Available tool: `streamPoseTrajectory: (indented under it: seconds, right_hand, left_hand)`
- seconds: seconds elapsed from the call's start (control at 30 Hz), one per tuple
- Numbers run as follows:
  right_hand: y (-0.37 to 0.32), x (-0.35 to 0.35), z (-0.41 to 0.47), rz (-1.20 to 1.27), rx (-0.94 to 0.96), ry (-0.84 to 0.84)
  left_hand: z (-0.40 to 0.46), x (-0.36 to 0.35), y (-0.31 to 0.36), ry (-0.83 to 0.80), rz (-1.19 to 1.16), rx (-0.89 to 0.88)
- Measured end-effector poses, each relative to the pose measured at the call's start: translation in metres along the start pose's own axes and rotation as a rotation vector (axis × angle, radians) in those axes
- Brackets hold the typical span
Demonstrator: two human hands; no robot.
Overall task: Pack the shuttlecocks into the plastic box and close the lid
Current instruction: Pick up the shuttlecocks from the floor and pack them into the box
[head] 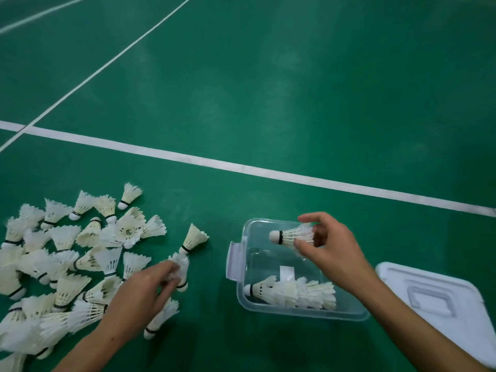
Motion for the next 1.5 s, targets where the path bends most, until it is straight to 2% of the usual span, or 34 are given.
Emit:
streamPoseTrajectory:
  seconds: [0.1, 0.23, 0.37, 0.47, 0.6, 0.8, 0.97, 1.03, 1.2, 1.37, 1.5]
  right_hand:
    - [0.040, -0.014, 0.015, -0.053, -0.094, -0.037]
    - [0.063, -0.060, 0.039, -0.125, -0.136, -0.113]
    - [0.066, -0.099, 0.057, -0.175, -0.133, -0.171]
    - [0.068, -0.118, 0.061, -0.201, -0.118, -0.197]
    - [0.068, -0.125, 0.063, -0.189, -0.128, -0.206]
    - [0.061, -0.096, 0.055, -0.097, -0.148, -0.281]
    - [0.033, -0.022, 0.026, 0.183, -0.047, -0.100]
    - [0.017, -0.005, 0.013, 0.258, 0.015, -0.112]
    - [0.023, -0.013, 0.019, 0.158, 0.021, -0.065]
    - [0.063, -0.012, 0.023, -0.013, -0.034, 0.117]
    - [0.079, -0.025, 0.025, -0.153, -0.106, 0.110]
  left_hand:
    - [0.023, 0.023, 0.034, 0.109, -0.035, -0.087]
    - [0.053, 0.034, 0.067, 0.118, -0.087, -0.183]
    - [0.072, 0.036, 0.086, 0.125, -0.266, -0.205]
    - [0.085, 0.039, 0.095, 0.181, -0.309, -0.195]
    - [0.106, 0.042, 0.104, 0.231, -0.341, -0.247]
    - [0.130, 0.027, 0.115, 0.148, -0.357, -0.277]
    - [0.161, 0.008, 0.128, 0.040, -0.321, -0.347]
    - [0.175, -0.003, 0.137, -0.011, -0.309, -0.379]
    - [0.196, -0.035, 0.154, -0.130, -0.317, -0.402]
    - [0.189, -0.059, 0.159, -0.262, -0.257, -0.265]
    - [0.184, -0.070, 0.162, -0.191, -0.180, -0.213]
Point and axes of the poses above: each hand's wrist, its own z-axis towards the middle knuckle, its own x-axis out of the back of the hand, y = z × x, the point moved 3 cm from there along z, towards the middle knuckle, and after that the axes turned 15 degrees about -x, right-handed, at the moved point
